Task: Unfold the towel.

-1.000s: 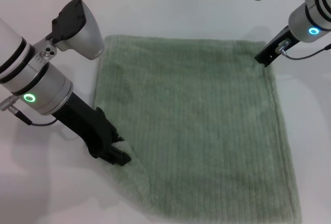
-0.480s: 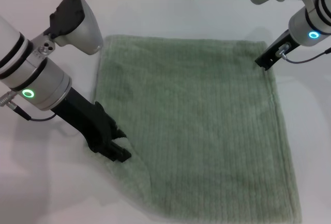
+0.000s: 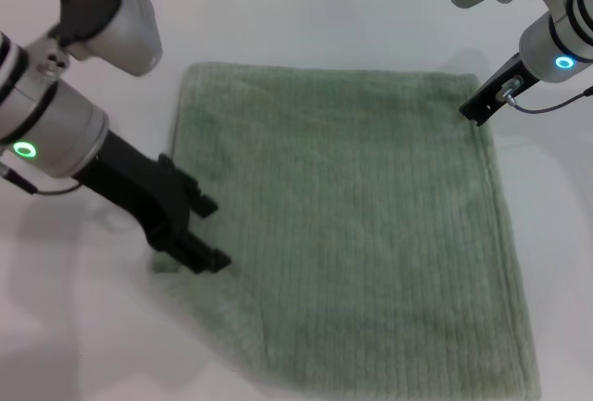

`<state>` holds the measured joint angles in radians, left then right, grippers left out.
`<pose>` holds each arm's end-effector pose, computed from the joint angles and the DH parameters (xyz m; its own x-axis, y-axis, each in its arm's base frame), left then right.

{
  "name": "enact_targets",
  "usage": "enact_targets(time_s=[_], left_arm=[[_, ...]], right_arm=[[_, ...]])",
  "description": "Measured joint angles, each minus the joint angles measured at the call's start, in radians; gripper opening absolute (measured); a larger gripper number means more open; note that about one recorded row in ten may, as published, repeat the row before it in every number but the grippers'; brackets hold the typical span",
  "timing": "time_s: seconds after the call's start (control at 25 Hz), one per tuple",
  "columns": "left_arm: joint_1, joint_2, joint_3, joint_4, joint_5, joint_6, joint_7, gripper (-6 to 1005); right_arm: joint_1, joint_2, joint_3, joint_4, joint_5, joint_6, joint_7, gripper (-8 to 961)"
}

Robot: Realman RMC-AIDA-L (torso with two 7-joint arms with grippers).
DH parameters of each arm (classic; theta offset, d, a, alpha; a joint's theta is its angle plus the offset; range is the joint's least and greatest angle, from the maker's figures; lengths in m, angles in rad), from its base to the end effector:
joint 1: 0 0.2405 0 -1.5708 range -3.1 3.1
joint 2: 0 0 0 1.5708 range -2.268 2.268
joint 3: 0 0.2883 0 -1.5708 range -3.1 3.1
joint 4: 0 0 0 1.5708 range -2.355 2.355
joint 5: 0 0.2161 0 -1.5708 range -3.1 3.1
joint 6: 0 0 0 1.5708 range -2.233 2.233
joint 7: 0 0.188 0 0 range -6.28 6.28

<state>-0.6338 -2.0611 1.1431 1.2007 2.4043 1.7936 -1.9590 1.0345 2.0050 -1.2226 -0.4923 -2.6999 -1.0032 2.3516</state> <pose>-0.2236 0.3561 -0.0419 0.9232 0.3207 -0.2119 0.3204 -0.9466 -0.0368 0.2437 0.4987 -0.0773 0.7612 -0.6032 0.2383 -0.3943 -0.7222 -0.5683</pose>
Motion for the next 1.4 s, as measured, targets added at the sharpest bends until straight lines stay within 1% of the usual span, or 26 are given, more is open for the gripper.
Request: enact_targets(time_s=[0.04, 0.16, 0.32, 0.4, 0.44, 0.52, 0.56, 0.6, 0.64, 0.76, 0.8, 0.84, 0.96, 1.0, 1.04, 1.08, 1.12, 1.16, 1.2, 1.24, 1.28, 1.36, 1.4], left_arm=[[0.0, 0.0, 0.0, 0.0, 0.0, 0.0, 0.0, 784], [0.017, 0.001, -0.015, 0.039, -0.063, 0.002, 0.021, 805], [0.033, -0.001, -0.08, 0.058, -0.167, -0.013, 0.077, 805], [0.053, -0.001, -0.119, 0.051, -0.263, -0.058, 0.12, 805], [0.053, -0.001, -0.119, 0.051, -0.263, -0.058, 0.12, 805], [0.081, -0.003, -0.128, 0.043, -0.343, -0.13, 0.158, 805], [0.081, -0.003, -0.128, 0.043, -0.343, -0.13, 0.158, 805], [0.107, -0.005, -0.123, 0.016, -0.422, -0.221, 0.193, 805], [0.119, -0.005, -0.118, -0.019, -0.475, -0.28, 0.225, 805], [0.126, -0.004, -0.119, -0.106, -0.568, -0.372, 0.286, 805], [0.123, -0.003, -0.125, -0.188, -0.641, -0.438, 0.34, 805], [0.123, -0.003, -0.125, -0.188, -0.641, -0.438, 0.34, 805], [0.122, -0.002, -0.131, -0.313, -0.793, -0.545, 0.446, 805], [0.121, -0.002, -0.137, -0.395, -0.895, -0.596, 0.526, 805], [0.119, -0.002, -0.144, -0.437, -0.956, -0.618, 0.572, 805], [0.119, -0.002, -0.144, -0.437, -0.956, -0.618, 0.572, 805], [0.114, -0.002, -0.154, -0.501, -1.047, -0.644, 0.642, 805], [0.114, -0.002, -0.154, -0.501, -1.047, -0.644, 0.642, 805], [0.105, -0.002, -0.173, -0.563, -1.123, -0.663, 0.705, 805], [0.105, -0.002, -0.173, -0.563, -1.123, -0.663, 0.705, 805], [0.099, -0.002, -0.186, -0.592, -1.153, -0.671, 0.731, 805], [0.084, -0.003, -0.218, -0.655, -1.213, -0.689, 0.784, 805], [0.068, -0.003, -0.247, -0.704, -1.258, -0.703, 0.829, 805]], right_arm=[[0.0, 0.0, 0.0, 0.0, 0.0, 0.0, 0.0, 24], [0.001, -0.001, 0.0, 0.0, 0.0, 0.0, 0.0, 24], [0.004, -0.002, 0.0, 0.0, 0.0, 0.002, -0.001, 25], [0.011, -0.002, -0.002, 0.0, 0.0, 0.012, -0.002, 25], [0.011, -0.002, -0.002, 0.0, 0.0, 0.012, -0.002, 25], [0.019, -0.002, -0.005, 0.0, -0.001, 0.02, -0.002, 25], [0.024, -0.002, -0.007, -0.001, -0.004, 0.024, -0.002, 25], [0.03, -0.001, -0.008, -0.002, -0.009, 0.03, -0.002, 25], [0.035, 0.002, -0.008, -0.004, -0.015, 0.035, -0.002, 25], [0.052, 0.015, -0.01, -0.016, -0.036, 0.059, -0.004, 26], [0.062, 0.031, -0.011, -0.027, -0.056, 0.081, -0.004, 26], [0.062, 0.031, -0.011, -0.027, -0.056, 0.081, -0.004, 26], [0.067, 0.064, -0.012, -0.056, -0.109, 0.134, -0.004, 26], [0.068, 0.071, -0.016, -0.061, -0.117, 0.154, -0.003, 26], [0.069, 0.079, -0.04, -0.066, -0.114, 0.206, 0.001, 26], [0.068, 0.08, -0.056, -0.066, -0.101, 0.234, 0.002, 26], [0.064, 0.081, -0.078, -0.066, -0.079, 0.27, 0.003, 27], [0.064, 0.081, -0.078, -0.066, -0.079, 0.27, 0.003, 27], [0.046, 0.082, -0.13, -0.071, -0.029, 0.344, 0.003, 27], [0.046, 0.082, -0.13, -0.071, -0.029, 0.344, 0.003, 27], [0.036, 0.082, -0.151, -0.075, -0.007, 0.387, 0.003, 27], [0.002, 0.082, -0.218, -0.083, 0.055, 0.515, 0.003, 27], [-0.028, 0.083, -0.285, -0.086, 0.116, 0.64, 0.003, 27]])
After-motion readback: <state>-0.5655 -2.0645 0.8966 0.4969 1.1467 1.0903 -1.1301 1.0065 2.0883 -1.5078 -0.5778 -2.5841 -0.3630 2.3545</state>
